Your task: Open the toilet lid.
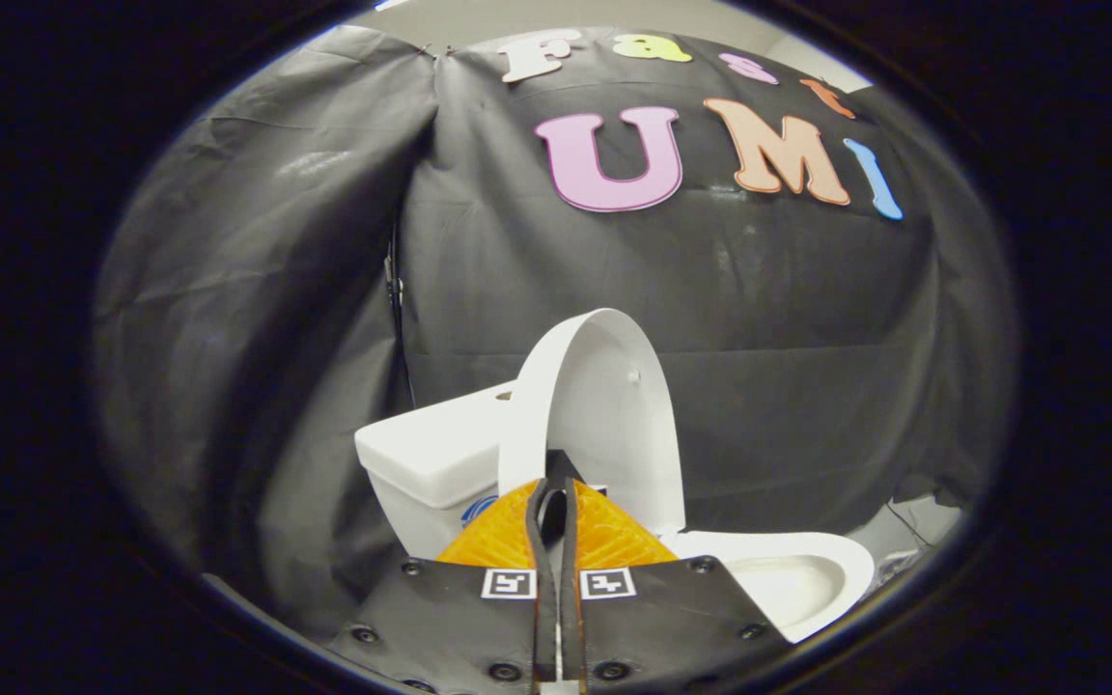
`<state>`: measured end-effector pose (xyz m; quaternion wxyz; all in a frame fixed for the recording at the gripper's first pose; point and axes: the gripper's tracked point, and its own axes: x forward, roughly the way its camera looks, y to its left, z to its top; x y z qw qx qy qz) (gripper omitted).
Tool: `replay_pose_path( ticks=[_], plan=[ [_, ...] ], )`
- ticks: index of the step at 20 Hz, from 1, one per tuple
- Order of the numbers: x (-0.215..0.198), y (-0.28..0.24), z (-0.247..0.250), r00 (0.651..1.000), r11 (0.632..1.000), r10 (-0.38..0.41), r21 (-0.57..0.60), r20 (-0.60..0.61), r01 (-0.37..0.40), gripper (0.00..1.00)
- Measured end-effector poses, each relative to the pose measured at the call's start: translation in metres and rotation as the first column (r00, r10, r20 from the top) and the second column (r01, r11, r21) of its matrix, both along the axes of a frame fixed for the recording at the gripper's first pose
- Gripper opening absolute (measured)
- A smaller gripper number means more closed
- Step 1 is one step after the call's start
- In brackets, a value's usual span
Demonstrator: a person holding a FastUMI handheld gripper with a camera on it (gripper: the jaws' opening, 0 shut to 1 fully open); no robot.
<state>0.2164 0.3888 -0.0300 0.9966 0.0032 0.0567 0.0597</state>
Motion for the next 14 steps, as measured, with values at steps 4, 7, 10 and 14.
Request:
replay_pose_path(
  ticks=[4, 7, 10, 14],
  plan=[
    [0.002, 0.003, -0.003, 1.0, 0.999, 0.02, -0.03, -0.011, -0.02, 0.02],
    [0.003, 0.003, -0.002, 1.0, 0.999, 0.016, -0.044, -0.021, -0.017, 0.02],
    [0.008, 0.01, -0.007, 0.999, 0.998, 0.036, -0.058, -0.037, -0.039, 0.17],
    [0.007, 0.016, 0.022, 0.998, 0.994, 0.063, -0.087, 0.029, -0.061, 0.35]
  ],
)
